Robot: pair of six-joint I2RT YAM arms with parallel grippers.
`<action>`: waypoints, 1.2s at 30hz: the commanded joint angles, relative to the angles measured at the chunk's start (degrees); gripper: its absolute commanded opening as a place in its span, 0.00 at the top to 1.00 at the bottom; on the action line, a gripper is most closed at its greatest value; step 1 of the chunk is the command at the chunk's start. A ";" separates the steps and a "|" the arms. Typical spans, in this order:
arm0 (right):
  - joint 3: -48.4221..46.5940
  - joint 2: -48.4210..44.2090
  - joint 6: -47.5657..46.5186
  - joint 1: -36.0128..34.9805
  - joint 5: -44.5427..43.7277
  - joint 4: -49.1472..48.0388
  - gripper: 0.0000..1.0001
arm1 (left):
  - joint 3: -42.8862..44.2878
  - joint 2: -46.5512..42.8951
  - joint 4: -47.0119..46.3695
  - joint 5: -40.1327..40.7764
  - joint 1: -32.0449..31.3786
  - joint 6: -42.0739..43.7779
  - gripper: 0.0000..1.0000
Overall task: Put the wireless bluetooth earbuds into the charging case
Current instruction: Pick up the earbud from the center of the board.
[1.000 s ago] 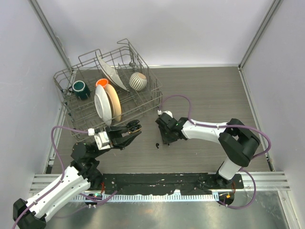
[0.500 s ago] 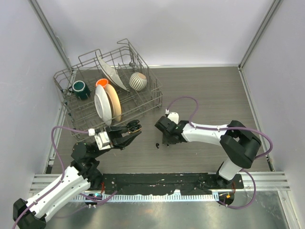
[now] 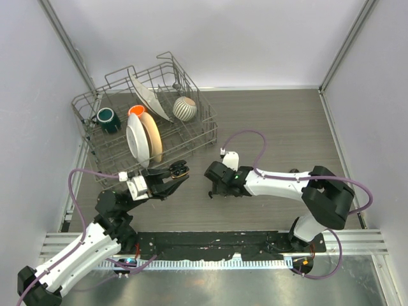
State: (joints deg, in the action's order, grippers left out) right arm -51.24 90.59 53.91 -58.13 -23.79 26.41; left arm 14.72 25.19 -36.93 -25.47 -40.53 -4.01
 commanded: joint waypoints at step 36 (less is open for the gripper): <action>0.01 -1.03 -22.09 5.75 12.63 -4.09 0.52 | -0.13 -0.32 -1.04 1.66 -0.25 0.85 1.00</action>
State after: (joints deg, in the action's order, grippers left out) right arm -49.47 88.12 33.10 -52.49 -11.77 24.71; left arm 14.63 24.47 -36.38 -24.36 -40.53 -3.99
